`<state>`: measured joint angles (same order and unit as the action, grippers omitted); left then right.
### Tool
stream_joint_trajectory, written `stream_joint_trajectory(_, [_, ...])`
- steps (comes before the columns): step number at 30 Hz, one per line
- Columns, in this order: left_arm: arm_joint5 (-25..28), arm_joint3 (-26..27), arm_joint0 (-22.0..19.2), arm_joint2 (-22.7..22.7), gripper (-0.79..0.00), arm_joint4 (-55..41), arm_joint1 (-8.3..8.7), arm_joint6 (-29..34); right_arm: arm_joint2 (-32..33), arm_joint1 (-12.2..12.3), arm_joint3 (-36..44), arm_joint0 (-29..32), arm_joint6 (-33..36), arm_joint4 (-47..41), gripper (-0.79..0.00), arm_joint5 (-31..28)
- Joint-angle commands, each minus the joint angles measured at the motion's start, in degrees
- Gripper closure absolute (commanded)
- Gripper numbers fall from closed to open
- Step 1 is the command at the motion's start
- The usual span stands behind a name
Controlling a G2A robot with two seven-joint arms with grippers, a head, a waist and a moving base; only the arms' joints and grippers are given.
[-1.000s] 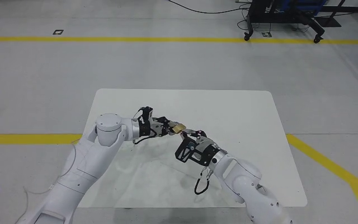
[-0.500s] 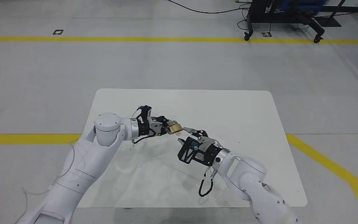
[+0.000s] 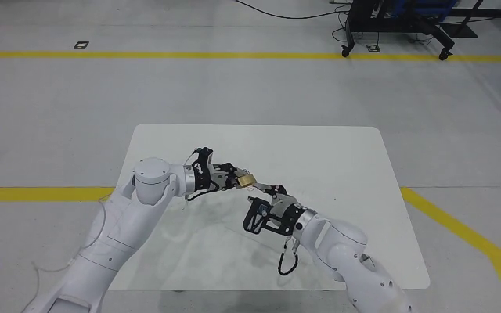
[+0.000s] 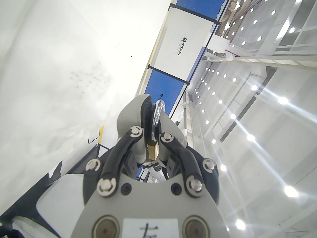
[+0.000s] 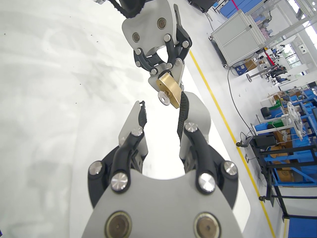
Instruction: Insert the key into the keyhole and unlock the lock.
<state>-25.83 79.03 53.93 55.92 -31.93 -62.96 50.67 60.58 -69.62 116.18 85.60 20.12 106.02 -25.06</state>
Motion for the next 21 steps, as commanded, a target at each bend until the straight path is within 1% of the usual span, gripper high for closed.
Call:
stream_joint_trajectory(1, [0.09,0.11,0.11,0.03,0.000,0.13,0.02,0.07,-0.22,-0.07,-0.27,-0.39,0.25,-0.11,-0.296,0.17])
stream_joint_trajectory(3, [0.10,0.21,0.15,0.03,0.000,0.30,0.03,0.24,-0.34,-0.13,-0.35,-0.56,0.58,-0.35,-0.277,0.68])
stream_joint_trajectory(6, [0.03,0.32,0.13,-0.14,0.000,0.49,-0.01,0.36,-0.16,-0.19,-0.33,-0.38,0.34,-1.42,-0.200,1.48])
stream_joint_trajectory(8, [0.06,0.38,0.11,-0.24,0.000,0.60,-0.05,0.31,0.08,-0.18,-0.34,-0.27,0.30,-1.89,-0.166,1.71])
stream_joint_trajectory(14, [0.05,0.53,0.22,-0.23,0.000,0.88,-0.06,0.36,-0.41,-0.21,-0.69,-0.22,0.34,-1.67,-0.102,1.91])
stream_joint_trajectory(15, [0.05,0.55,0.25,-0.19,0.000,0.91,-0.06,0.38,-0.53,-0.23,-0.75,-0.28,0.52,-1.60,-0.083,1.94])
stream_joint_trajectory(16, [0.14,0.61,0.25,-0.11,0.000,0.95,-0.04,0.38,-0.61,-0.24,-0.77,-0.34,0.58,-1.61,-0.028,1.99])
stream_joint_trajectory(17, [0.18,0.64,0.30,-0.05,0.000,0.99,-0.03,0.41,-0.66,-0.26,-0.81,-0.37,0.70,-1.70,0.000,2.03])
stream_joint_trajectory(21, [0.23,0.83,0.47,0.08,0.000,1.20,0.01,0.47,-0.35,-0.30,-1.02,-0.57,0.77,-2.71,0.000,2.32])
